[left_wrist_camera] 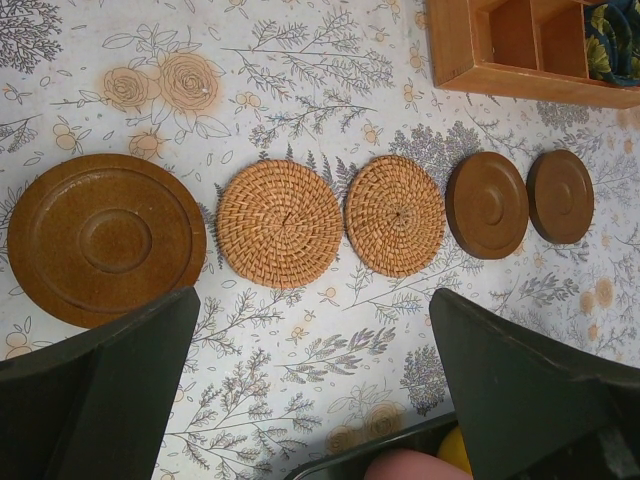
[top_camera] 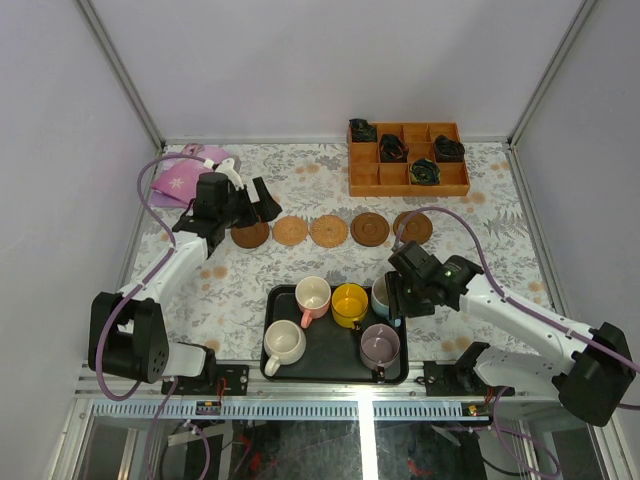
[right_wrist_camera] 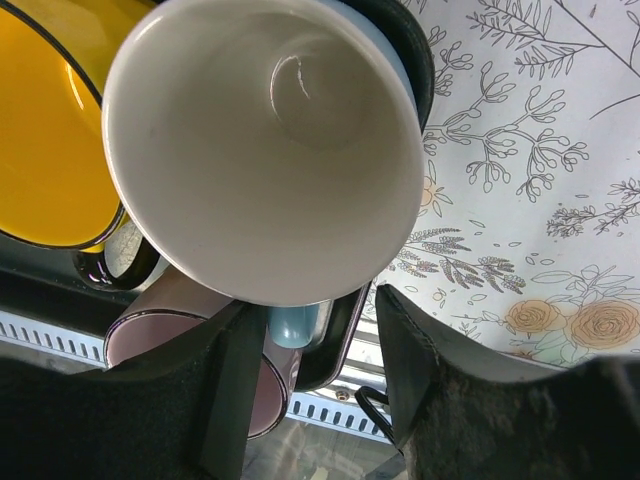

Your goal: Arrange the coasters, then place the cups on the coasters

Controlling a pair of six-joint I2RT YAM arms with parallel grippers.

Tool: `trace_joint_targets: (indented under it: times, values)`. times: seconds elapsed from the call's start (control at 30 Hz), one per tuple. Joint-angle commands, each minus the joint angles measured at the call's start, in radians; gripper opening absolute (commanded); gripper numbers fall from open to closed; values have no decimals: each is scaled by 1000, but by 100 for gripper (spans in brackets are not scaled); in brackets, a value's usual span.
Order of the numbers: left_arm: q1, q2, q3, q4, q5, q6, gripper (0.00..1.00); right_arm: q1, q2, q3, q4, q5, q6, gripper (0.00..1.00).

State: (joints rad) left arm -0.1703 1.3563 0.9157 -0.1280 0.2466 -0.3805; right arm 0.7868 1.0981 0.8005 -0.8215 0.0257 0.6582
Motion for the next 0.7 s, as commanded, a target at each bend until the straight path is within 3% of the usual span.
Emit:
trace_joint_targets:
  times: [0.0, 0.5, 0.53, 0.67]
  values:
    - [-5, -8, -11, 25, -12, 4, 100, 11, 5, -17, 52, 24, 17, 54]
    - [-4, 4, -14, 29, -14, 2, 100, 12, 32, -42, 116, 3, 26, 38]
    - [-4, 7, -14, 30, -14, 2, 100, 12, 34, -42, 117, 1, 24, 34]
    - [-5, 12, -12, 31, -13, 1, 100, 12, 38, -42, 113, 5, 21, 2]
